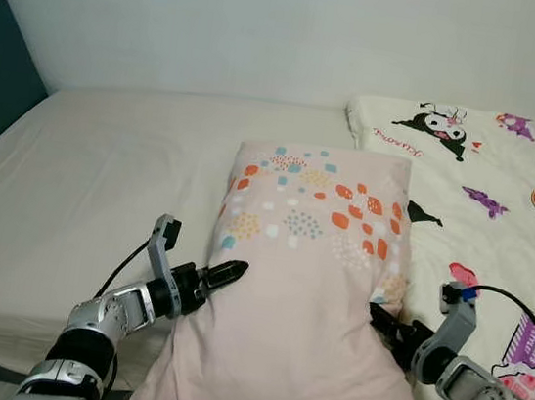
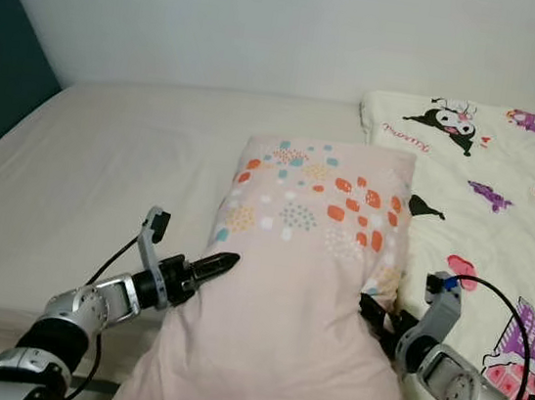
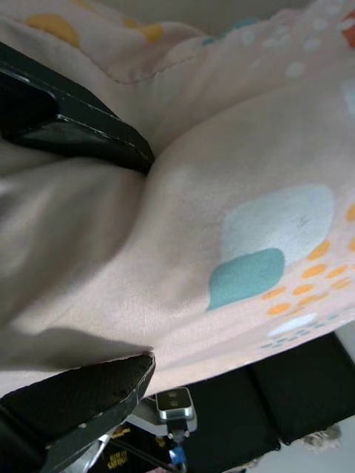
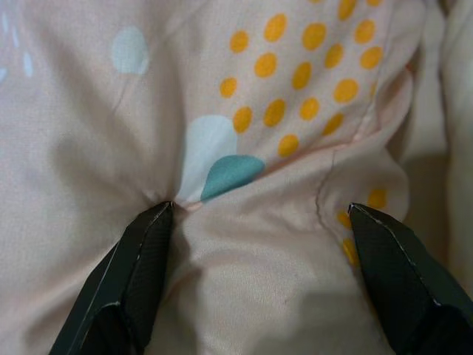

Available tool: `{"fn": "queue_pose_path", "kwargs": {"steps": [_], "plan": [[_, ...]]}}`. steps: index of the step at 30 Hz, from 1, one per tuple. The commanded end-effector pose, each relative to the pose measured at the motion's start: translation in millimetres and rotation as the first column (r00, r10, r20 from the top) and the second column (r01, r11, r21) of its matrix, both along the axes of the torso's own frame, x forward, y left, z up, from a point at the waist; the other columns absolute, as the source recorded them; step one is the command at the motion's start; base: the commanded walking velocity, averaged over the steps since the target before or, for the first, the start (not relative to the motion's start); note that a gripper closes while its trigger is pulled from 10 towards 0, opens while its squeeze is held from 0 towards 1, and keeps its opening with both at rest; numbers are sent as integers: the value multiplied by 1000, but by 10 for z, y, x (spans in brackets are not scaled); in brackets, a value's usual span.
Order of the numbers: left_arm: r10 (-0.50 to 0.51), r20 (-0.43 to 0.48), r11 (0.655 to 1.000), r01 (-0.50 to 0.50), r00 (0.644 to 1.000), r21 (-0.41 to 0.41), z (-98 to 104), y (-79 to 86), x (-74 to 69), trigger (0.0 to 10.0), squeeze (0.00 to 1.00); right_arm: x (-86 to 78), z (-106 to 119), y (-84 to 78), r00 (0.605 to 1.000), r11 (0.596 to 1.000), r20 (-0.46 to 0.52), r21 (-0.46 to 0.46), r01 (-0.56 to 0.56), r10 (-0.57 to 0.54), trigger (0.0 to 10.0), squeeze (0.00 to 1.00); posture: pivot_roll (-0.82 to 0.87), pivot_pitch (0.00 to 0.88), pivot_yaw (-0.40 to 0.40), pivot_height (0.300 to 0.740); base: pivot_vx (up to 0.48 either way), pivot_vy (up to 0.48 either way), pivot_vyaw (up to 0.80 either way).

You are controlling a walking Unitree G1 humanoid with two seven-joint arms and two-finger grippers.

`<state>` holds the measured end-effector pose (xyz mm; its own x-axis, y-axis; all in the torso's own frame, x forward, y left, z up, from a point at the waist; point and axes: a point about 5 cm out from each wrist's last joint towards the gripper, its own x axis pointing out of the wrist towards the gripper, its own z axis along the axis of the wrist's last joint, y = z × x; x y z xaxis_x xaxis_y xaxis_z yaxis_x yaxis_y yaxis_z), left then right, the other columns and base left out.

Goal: Clean up the room

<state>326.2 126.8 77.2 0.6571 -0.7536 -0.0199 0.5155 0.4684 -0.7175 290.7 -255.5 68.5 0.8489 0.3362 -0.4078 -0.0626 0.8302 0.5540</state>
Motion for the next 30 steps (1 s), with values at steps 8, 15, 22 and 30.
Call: {"fn": "queue_pose_path", "kwargs": {"steps": [8,15,22,30], "plan": [[-49,-25,998,50,998,37,-124,-174,-98,10000,1000,101,-122,448,995,992,-44,98,-79,84,10000,0,-64,168,49,600,0,0,0],[-48,-11,999,48,999,13,-80,-187,-88,2157,1000,153,-103,703,987,975,-8,157,-155,158,10000,0,-58,162,47,600,0,0,0],[-63,-2,998,63,998,18,-85,-239,-124,0,1000,199,-60,913,981,959,37,210,-192,188,4863,0,-53,159,46,600,0,0,0],[-86,6,996,85,996,19,-80,-287,-153,0,996,224,-43,949,981,957,54,216,-195,188,0,0,-51,152,46,600,0,0,0]]}}
